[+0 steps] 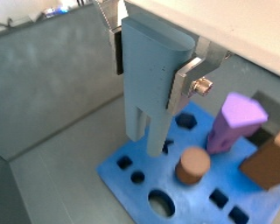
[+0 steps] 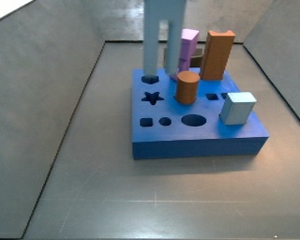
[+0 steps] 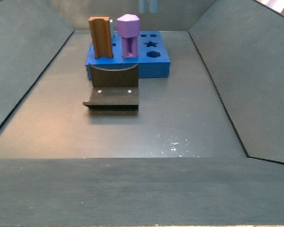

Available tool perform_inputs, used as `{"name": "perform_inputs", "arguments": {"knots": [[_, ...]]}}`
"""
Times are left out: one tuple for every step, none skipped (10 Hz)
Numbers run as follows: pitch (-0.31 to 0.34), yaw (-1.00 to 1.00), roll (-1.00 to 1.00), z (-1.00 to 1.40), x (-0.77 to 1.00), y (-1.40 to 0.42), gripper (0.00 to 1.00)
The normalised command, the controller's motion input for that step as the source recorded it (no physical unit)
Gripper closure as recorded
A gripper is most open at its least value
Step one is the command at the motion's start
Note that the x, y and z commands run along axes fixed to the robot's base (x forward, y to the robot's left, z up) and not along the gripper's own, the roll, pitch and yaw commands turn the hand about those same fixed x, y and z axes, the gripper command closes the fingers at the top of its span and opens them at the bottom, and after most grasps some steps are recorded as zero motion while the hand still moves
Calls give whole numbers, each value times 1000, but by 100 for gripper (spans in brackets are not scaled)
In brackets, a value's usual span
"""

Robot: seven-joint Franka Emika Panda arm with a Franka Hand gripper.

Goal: Pick up the square-circle object. Move up. Rotate the square-circle object. Move to above the board. Insert the square-circle object.
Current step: Insert the square-circle object.

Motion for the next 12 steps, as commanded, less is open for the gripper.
{"name": "perform_inputs", "arguments": {"knots": [[-130,0,196,-740,346,-240,100],[-137,0,221,-717,243,-240,100],[-176,0,220,-674,71,-206,100],[-193,57,231,-589,-80,-171,100],[-83,86,203,-323,-254,-74,100],[-30,137,204,-111,-351,-71,100],[-40,131,161,-77,-343,-80,100],[-76,120,127,-117,-283,-126,100],[-84,86,94,-140,-171,-177,100],[-46,0,37,-163,14,-126,100],[-34,0,33,-189,43,-86,100],[-34,0,24,-183,14,-29,100]]}}
